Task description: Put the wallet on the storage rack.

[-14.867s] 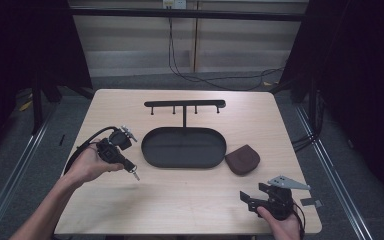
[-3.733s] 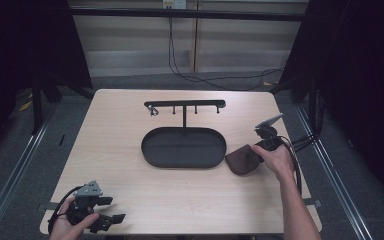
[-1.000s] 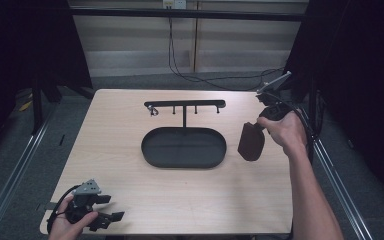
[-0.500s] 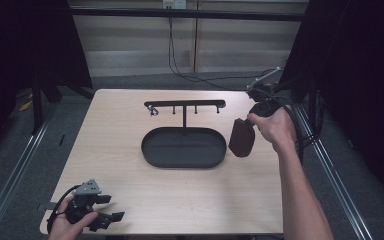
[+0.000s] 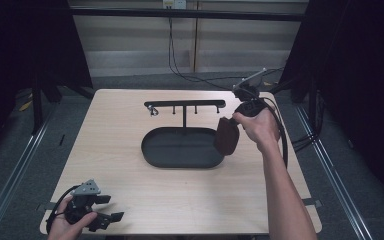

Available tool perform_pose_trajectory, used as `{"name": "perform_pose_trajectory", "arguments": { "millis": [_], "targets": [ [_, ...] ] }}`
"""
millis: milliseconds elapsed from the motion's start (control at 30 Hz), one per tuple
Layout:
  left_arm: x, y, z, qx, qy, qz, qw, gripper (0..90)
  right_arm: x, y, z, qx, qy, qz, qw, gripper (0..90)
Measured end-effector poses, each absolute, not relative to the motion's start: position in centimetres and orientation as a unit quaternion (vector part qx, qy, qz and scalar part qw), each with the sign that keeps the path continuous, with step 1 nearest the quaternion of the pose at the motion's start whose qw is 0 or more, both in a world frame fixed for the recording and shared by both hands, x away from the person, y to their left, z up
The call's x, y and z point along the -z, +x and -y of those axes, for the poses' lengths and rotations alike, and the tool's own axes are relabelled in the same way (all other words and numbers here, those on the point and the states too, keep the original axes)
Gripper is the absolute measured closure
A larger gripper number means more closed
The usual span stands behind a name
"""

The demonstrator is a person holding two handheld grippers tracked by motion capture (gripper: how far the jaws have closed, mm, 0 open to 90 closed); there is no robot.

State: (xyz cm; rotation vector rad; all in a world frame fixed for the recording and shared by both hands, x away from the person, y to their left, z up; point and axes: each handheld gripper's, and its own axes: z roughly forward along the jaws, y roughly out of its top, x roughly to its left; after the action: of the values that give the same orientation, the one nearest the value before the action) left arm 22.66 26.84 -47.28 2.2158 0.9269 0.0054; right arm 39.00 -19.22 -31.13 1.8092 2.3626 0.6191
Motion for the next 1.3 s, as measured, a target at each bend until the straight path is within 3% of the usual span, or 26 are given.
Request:
{"name": "perform_pose_trajectory", "arguments": {
  "millis": [867, 1300],
  "targets": [
    [47.3, 22.5, -26.7, -0.001, 0.862, -0.355, 0.362, 19.4, 34.7, 39.9, 17.4, -0.287, 0.601, -0.745, 0.002, 89.3],
    [47.3, 22.6, -26.7, 0.000, 0.862, -0.356, 0.361, 19.4, 37.4, 39.8, 17.8, -0.344, 0.622, -0.704, -0.002, 89.4]
  ]
}}
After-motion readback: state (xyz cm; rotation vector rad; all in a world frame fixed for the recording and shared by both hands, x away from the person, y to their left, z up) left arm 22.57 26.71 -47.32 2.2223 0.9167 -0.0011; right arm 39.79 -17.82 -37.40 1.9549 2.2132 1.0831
